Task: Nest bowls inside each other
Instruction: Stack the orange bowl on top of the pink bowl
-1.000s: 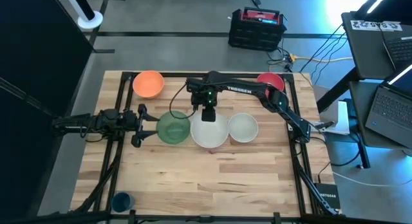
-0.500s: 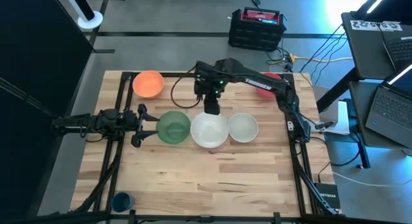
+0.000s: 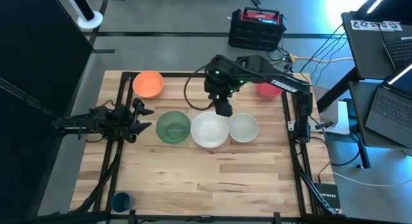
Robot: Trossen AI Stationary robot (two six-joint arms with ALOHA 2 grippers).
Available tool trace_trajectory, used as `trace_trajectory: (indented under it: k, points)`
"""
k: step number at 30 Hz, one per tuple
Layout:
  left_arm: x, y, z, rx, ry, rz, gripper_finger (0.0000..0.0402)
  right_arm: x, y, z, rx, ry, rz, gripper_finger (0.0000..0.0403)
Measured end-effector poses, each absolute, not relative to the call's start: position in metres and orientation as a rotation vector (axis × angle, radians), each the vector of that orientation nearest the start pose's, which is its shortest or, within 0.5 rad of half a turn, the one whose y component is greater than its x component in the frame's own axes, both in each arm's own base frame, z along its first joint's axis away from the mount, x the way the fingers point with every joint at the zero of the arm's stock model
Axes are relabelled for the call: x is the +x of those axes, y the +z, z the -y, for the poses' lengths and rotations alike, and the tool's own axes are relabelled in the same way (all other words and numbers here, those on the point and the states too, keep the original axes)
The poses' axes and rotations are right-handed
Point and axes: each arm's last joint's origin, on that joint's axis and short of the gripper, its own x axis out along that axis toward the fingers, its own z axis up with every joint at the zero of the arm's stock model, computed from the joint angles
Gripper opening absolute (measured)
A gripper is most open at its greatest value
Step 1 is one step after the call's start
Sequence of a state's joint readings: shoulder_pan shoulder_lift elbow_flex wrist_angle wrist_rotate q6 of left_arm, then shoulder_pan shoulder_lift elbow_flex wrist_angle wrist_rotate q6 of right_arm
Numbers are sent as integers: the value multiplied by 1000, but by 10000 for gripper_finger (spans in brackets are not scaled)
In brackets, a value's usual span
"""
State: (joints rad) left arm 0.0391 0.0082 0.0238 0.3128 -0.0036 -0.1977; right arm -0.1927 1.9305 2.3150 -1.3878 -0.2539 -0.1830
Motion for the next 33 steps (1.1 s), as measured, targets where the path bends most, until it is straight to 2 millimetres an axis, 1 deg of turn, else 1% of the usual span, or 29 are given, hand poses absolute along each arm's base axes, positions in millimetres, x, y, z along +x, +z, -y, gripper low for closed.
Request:
trace_trajectory:
  k: [2, 5, 6, 18, 19, 20, 24, 26, 28, 29, 31, 33]
  points:
    - [90, 203, -4, -278, -11, 365, 243, 361, 420, 62, 70, 137, -963, 159]
    - [89, 208, -3, -454, -62, 411, 243, 358, 423, 62, 83, 129, -959, 159]
    - [88, 211, -3, -467, -63, 409, 243, 358, 423, 62, 82, 130, -961, 159]
    - [76, 265, -5, -354, 4, 356, 243, 353, 423, 60, 62, 147, -985, 159]
    - [76, 271, -5, -338, 24, 315, 243, 351, 424, 60, 58, 150, -991, 159]
    - [77, 279, -7, -315, 79, 220, 243, 349, 424, 59, 58, 154, -1004, 159]
    - [82, 315, -17, -245, 390, -158, 243, 336, 426, 57, 54, 185, -1068, 159]
    - [92, 329, -25, -204, 546, -333, 243, 329, 430, 55, 48, 191, -1075, 159]
    - [105, 342, -36, -133, 664, -476, 243, 322, 436, 54, 35, 195, -1056, 159]
    - [112, 346, -43, -106, 707, -554, 243, 318, 440, 53, 27, 199, -1042, 159]
    - [127, 347, -61, -90, 784, -718, 243, 309, 448, 51, 5, 209, -1014, 159]
    - [144, 341, -84, -104, 843, -874, 243, 299, 456, 50, -16, 211, -987, 159]
